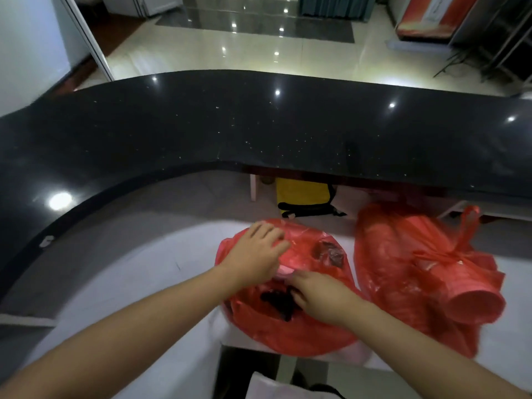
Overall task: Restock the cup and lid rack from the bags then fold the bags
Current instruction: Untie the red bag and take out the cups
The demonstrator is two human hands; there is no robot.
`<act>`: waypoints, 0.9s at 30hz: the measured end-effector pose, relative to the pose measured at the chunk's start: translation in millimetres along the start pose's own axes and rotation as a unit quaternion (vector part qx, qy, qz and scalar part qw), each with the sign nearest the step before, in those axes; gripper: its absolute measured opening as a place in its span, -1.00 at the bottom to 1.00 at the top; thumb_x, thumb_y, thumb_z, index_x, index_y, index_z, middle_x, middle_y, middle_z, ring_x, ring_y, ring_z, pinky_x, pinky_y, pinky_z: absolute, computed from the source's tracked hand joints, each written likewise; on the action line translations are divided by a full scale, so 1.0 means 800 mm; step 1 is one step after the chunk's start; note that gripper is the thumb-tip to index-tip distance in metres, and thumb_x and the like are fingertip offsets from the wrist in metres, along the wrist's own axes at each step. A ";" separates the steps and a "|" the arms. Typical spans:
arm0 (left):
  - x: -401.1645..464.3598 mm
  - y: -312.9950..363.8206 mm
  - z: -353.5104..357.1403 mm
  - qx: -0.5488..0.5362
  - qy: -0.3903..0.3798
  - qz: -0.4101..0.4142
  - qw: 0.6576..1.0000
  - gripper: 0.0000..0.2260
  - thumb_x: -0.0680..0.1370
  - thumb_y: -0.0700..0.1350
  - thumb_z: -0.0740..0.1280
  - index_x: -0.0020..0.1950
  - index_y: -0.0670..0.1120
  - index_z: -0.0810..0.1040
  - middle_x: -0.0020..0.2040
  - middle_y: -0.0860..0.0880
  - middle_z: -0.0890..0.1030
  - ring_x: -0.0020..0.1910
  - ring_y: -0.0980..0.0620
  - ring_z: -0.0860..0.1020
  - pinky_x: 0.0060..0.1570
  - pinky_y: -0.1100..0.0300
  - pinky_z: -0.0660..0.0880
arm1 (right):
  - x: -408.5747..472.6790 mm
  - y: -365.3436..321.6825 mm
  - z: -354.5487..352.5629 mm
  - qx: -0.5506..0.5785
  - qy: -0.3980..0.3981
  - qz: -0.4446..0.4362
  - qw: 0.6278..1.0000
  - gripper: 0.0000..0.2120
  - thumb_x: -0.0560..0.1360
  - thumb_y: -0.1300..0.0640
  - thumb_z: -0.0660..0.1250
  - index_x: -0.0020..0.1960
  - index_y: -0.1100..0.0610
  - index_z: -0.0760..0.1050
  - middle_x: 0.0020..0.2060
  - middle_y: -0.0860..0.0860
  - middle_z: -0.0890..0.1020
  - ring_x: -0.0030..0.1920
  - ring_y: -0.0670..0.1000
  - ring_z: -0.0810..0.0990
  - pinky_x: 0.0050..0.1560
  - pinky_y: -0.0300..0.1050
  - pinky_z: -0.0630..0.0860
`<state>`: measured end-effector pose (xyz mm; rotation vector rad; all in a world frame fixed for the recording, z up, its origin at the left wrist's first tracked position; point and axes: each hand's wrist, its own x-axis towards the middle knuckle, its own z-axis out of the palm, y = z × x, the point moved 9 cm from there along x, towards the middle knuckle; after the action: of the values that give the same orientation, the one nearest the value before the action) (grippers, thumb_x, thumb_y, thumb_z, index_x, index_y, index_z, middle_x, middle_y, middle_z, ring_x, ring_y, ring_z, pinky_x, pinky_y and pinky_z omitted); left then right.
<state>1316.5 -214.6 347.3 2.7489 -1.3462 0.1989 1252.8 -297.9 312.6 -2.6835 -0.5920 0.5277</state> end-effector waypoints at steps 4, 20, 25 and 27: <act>-0.043 0.000 0.071 0.051 -0.231 -0.043 0.971 -0.41 0.52 0.17 0.28 0.52 0.00 0.35 0.57 -0.16 0.27 0.56 -0.26 0.18 0.52 -0.32 -0.07 | 0.022 0.030 0.032 -0.168 -0.050 0.044 0.984 -0.45 0.63 -0.11 0.16 0.58 -0.02 0.19 0.58 0.11 0.19 0.56 0.16 0.16 0.56 0.20 0.04; -0.028 -0.127 0.112 0.052 -0.361 -0.167 0.916 -0.17 0.55 0.32 0.23 0.65 0.16 -0.18 0.66 -0.09 -0.19 0.61 -0.24 -0.25 0.49 -0.35 -0.28 | 0.101 0.154 -0.014 -0.106 -0.248 0.086 0.959 -0.47 0.63 -0.14 0.20 0.55 -0.05 0.24 0.36 0.11 0.53 0.29 0.20 0.54 0.24 0.02 0.48; -0.017 -0.145 0.116 -0.049 -0.320 -0.167 0.931 -0.16 0.44 0.43 0.19 0.62 0.27 -0.10 0.67 0.04 -0.14 0.63 -0.08 -0.23 0.51 -0.26 -0.31 | 0.084 0.066 -0.066 -0.107 -0.020 -0.127 0.986 -0.71 0.62 -0.04 0.21 0.25 0.02 0.56 0.17 0.00 0.64 0.13 0.11 0.62 0.03 0.00 0.56; -0.020 -0.149 0.111 -0.036 -0.299 -0.176 0.937 -0.21 0.45 0.47 0.08 0.62 0.28 -0.08 0.67 0.03 -0.10 0.63 -0.07 -0.21 0.51 -0.26 -0.32 | 0.070 0.045 -0.087 -0.173 0.126 -0.201 0.956 -0.68 0.58 -0.08 0.31 0.25 0.03 0.58 0.27 0.03 0.60 0.28 0.13 0.57 0.25 0.12 0.51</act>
<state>1408.7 -140.1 256.0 3.0389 -0.8692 -0.7455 1341.1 -320.0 343.2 -2.7626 -1.2067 -0.0370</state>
